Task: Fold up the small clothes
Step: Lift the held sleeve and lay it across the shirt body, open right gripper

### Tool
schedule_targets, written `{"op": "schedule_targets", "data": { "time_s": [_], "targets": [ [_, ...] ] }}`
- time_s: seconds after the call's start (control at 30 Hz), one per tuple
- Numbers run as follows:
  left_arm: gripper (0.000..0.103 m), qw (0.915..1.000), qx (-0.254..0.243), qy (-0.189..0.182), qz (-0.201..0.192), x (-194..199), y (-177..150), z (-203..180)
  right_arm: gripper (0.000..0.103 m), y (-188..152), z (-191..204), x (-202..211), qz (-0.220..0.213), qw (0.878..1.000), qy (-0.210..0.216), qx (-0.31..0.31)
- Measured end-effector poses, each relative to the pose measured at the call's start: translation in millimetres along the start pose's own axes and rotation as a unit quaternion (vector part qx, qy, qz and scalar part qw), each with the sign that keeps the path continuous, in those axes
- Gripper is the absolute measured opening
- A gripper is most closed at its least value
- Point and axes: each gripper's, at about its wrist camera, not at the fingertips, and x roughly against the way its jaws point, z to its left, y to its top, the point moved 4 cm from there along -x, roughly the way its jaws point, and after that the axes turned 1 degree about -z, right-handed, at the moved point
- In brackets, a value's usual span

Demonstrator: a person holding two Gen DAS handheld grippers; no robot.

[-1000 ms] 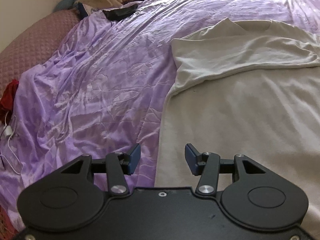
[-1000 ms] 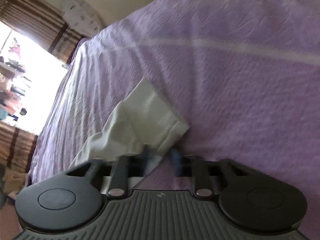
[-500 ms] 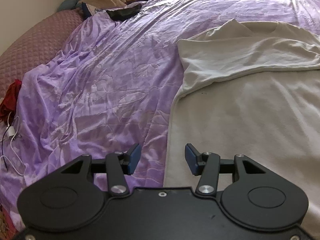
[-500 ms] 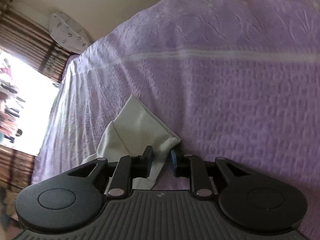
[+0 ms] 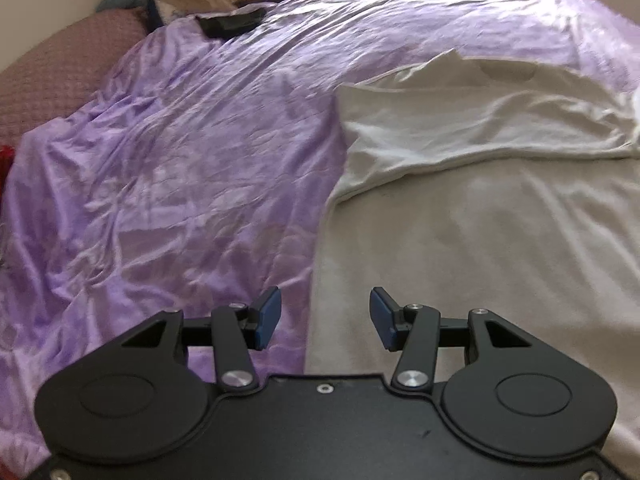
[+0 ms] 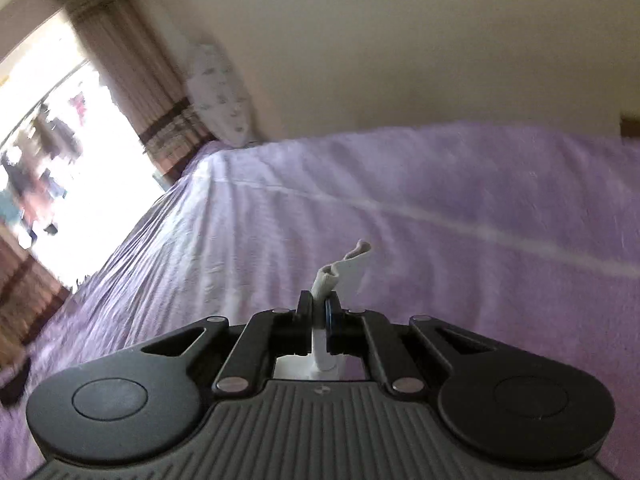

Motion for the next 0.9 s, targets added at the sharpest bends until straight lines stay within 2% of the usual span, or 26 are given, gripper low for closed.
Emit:
{"op": "schedule_targets", "data": {
  "time_s": [0.13,0.33,0.53,0.7,0.9],
  "targets": [
    [0.051,0.9998,-0.009,-0.012,-0.015,-0.7,1.2,0.2,0.006,-4.6,54.0,18.8,-0.006,0.997,-0.002,0.072],
    [0.05,0.9979,-0.022,-0.043,-0.043,-12.7,6.9,8.0,0.006,-12.4,126.3,34.6,0.004,0.997,0.024,0.078],
    [0.051,0.9953,-0.011,-0.082,-0.051,-34.7,7.7,26.4,0.006,-28.4,202.6,44.0,0.005,0.991,0.037,0.128],
    [0.05,0.9946,0.026,-0.099,-0.021,-58.4,4.4,56.0,0.006,-57.6,265.9,47.0,0.024,0.986,0.046,0.158],
    [0.05,0.9937,0.053,-0.095,-0.026,-60.6,5.7,98.5,0.006,-116.0,340.9,43.8,0.041,0.977,0.075,0.197]
  ]
}}
